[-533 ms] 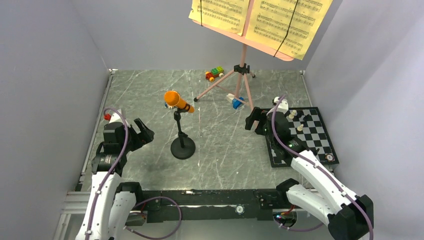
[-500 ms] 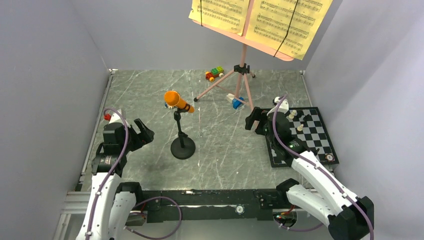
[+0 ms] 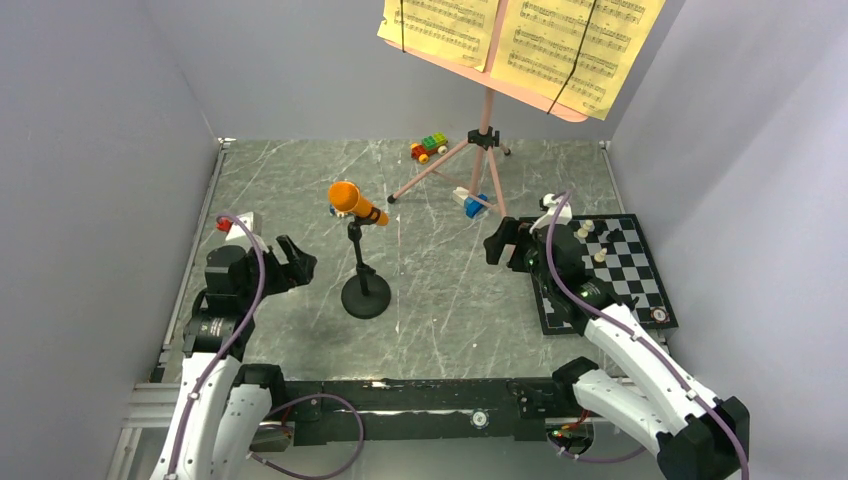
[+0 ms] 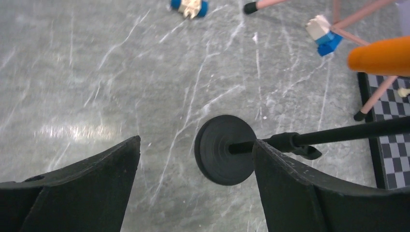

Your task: Pack up the instrument practice props

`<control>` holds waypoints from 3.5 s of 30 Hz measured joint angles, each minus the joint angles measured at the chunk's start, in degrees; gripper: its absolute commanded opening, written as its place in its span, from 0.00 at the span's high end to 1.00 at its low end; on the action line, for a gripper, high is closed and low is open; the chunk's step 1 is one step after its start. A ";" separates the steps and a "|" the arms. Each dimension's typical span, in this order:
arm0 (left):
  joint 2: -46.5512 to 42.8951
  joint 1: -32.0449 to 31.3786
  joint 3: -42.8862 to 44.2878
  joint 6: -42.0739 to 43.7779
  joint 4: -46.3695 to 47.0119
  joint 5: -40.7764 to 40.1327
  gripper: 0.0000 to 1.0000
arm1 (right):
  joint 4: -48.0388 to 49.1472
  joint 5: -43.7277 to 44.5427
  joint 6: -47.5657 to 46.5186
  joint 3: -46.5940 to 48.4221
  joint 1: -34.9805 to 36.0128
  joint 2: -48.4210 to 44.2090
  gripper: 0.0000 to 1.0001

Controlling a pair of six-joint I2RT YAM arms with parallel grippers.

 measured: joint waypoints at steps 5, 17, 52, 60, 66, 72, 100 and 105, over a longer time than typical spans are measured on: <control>-2.25 -2.01 -3.13 2.99 7.30 4.57 0.24 | 0.15 -3.28 -0.11 0.24 0.00 2.16 0.01; -3.82 -2.84 -9.03 10.19 20.13 20.98 0.27 | 0.94 -9.51 -1.62 1.77 1.25 6.01 0.01; 10.88 -19.65 -6.03 19.30 40.50 15.26 0.70 | 2.14 -12.22 -2.75 1.95 2.84 5.90 0.00; 10.93 -21.75 -6.69 17.92 42.21 12.28 1.00 | 2.21 -13.49 -2.80 1.95 3.37 6.25 0.00; 10.43 -23.12 -7.63 17.68 43.54 11.28 1.00 | 2.51 -15.93 -3.67 1.99 5.64 7.26 0.01; 10.19 -25.22 -7.93 14.71 44.83 10.97 1.00 | 3.04 -17.94 -3.61 3.58 8.52 8.98 0.01; 17.40 -42.18 -10.27 21.07 58.75 -2.45 1.00 | 18.91 -28.50 9.40 0.39 14.14 18.95 0.17; 18.14 -42.77 -9.86 20.79 58.49 -5.05 1.00 | 20.22 -28.33 9.31 0.57 15.37 21.46 0.25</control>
